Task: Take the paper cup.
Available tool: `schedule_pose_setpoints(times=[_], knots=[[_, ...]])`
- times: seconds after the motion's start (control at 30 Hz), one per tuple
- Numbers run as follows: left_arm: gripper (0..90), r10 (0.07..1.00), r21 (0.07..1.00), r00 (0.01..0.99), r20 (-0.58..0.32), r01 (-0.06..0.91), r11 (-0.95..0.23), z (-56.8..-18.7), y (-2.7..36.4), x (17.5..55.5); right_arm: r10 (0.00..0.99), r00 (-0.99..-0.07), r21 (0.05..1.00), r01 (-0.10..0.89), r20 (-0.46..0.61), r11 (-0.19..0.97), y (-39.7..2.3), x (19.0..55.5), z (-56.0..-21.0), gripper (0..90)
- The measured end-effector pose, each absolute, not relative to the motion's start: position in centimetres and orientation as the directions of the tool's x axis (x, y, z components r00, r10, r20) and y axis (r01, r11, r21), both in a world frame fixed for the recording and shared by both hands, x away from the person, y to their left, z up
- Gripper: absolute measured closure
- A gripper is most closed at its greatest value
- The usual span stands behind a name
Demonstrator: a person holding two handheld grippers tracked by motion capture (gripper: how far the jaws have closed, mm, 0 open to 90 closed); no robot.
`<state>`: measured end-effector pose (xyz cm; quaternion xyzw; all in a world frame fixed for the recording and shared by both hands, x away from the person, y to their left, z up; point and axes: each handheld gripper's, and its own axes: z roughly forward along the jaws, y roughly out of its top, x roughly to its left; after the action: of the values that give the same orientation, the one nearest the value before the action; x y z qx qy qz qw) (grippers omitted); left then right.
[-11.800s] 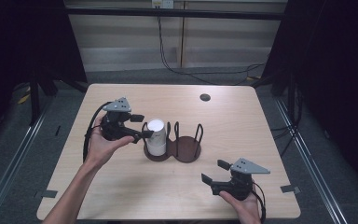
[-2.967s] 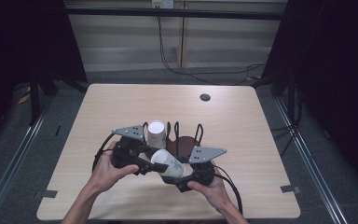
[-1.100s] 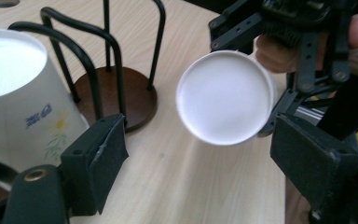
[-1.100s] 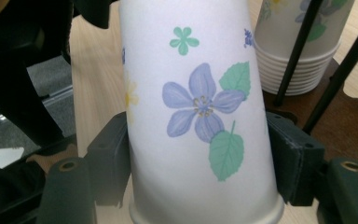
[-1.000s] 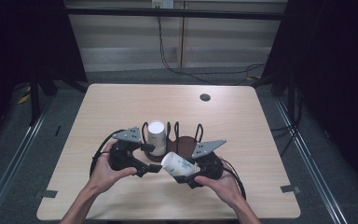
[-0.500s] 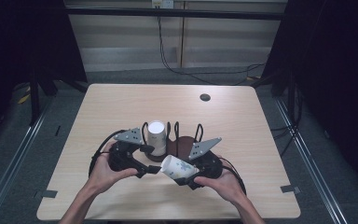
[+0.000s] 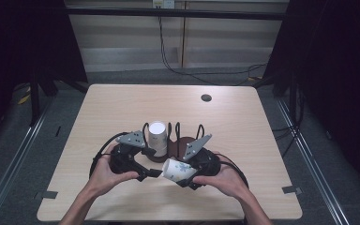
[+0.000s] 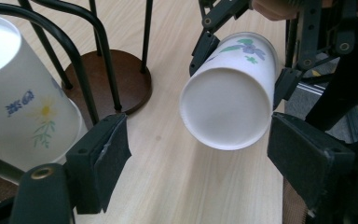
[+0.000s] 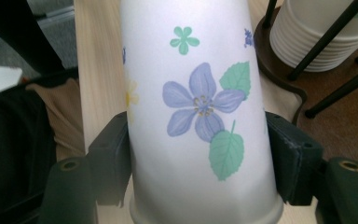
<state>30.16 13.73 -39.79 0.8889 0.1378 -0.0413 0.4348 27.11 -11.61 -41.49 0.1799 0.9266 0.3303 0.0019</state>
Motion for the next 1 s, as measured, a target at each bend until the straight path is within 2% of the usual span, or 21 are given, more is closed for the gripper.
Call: schedule_pose_setpoints(times=[0.37,0.5,0.77,1.0], knots=[[20.3,0.175,0.743,0.967,-0.184,0.254,-0.619,-40.4,13.1,29.8,0.311,-0.944,0.552,0.319,0.111,0.77,-11.0,27.2,-41.8,31.9],[19.6,0.159,0.723,0.97,-0.183,0.242,-0.647,-41.1,12.2,29.6,0.321,-0.941,0.493,0.33,0.105,0.805,-10.8,27.5,-42.1,31.9],[19.4,0.115,0.691,0.982,-0.152,0.189,-0.698,-41.9,11.1,29.1,0.315,-0.945,0.434,0.321,0.089,0.842,-10.2,27.1,-42.3,31.9],[20.5,0.11,0.675,0.981,-0.158,0.189,-0.713,-42.6,10.5,28.9,0.287,-0.955,0.425,0.293,0.079,0.857,-9.6,26.9,-42.2,32.0]])
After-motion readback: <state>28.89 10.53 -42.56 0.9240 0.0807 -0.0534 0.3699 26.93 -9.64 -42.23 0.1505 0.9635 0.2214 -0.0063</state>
